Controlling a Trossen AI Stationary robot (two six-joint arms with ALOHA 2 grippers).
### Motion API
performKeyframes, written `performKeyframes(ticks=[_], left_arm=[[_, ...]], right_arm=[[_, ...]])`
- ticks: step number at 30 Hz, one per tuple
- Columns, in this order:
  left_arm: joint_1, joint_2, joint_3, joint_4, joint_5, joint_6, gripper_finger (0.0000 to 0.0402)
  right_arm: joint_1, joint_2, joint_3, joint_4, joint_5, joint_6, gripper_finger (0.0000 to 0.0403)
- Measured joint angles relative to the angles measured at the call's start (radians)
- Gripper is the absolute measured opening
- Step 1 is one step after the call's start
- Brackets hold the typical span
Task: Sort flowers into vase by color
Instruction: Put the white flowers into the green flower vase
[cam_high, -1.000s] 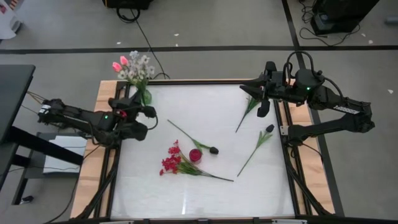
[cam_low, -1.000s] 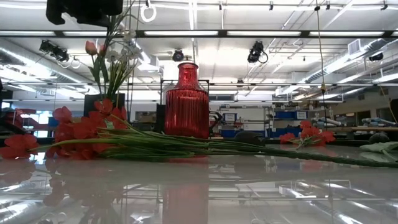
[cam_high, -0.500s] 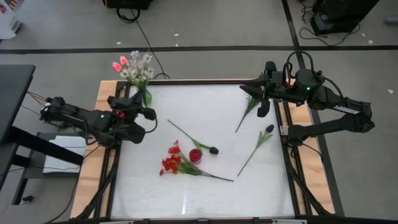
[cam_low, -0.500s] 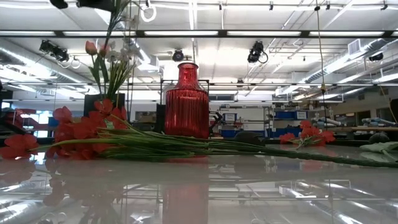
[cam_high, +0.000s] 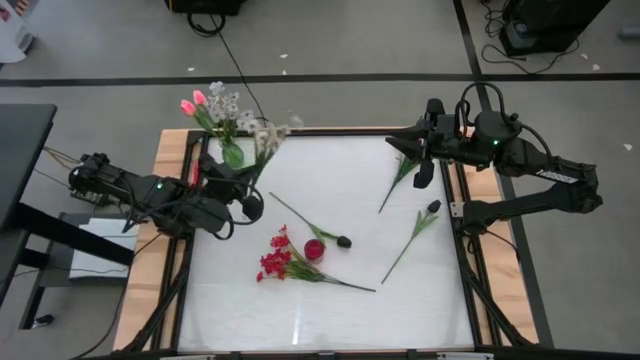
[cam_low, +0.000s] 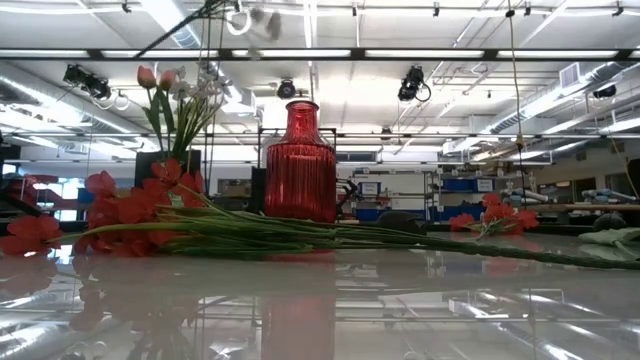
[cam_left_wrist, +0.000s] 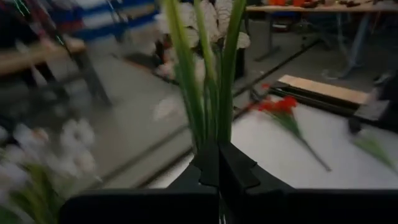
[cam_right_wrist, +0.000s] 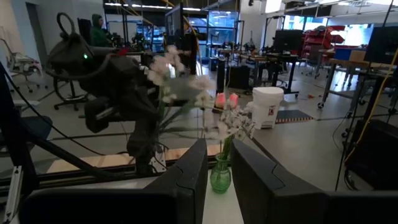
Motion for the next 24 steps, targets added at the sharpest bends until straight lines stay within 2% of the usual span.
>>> performKeyframes(ticks=[3, 5, 7, 9, 19, 24], left_arm=[[0.001, 0.001, 0.014, 0.02, -0.086, 0.136, 0.0], [0.001, 0.002, 0.014, 0.02, -0.195, 0.187, 0.0], [0.001, 0.001, 0.014, -0.003, -0.351, 0.19, 0.0], [0.008, -0.018, 0.014, -0.074, -0.376, 0.151, 0.0], [0.142, -0.132, -0.017, -0.6, -0.379, -0.607, 0.0], [0.193, -0.147, -0.017, -0.823, -0.377, -0.852, 0.0]], right_arm=[[0.0, 0.0, 0.0, 0.0, 0.0, 0.0, 0.0081], [0.0, 0.0, 0.0, 0.0, 0.0, 0.0, 0.0081], [0.0, 0.0, 0.0, 0.0, 0.0, 0.0, 0.0081], [0.0, 0.0, 0.0, 0.0, 0.0, 0.0, 0.0081], [0.0, 0.0, 0.0, 0.0, 0.0, 0.0, 0.0081], [0.0, 0.0, 0.0, 0.0, 0.0, 0.0, 0.0081]])
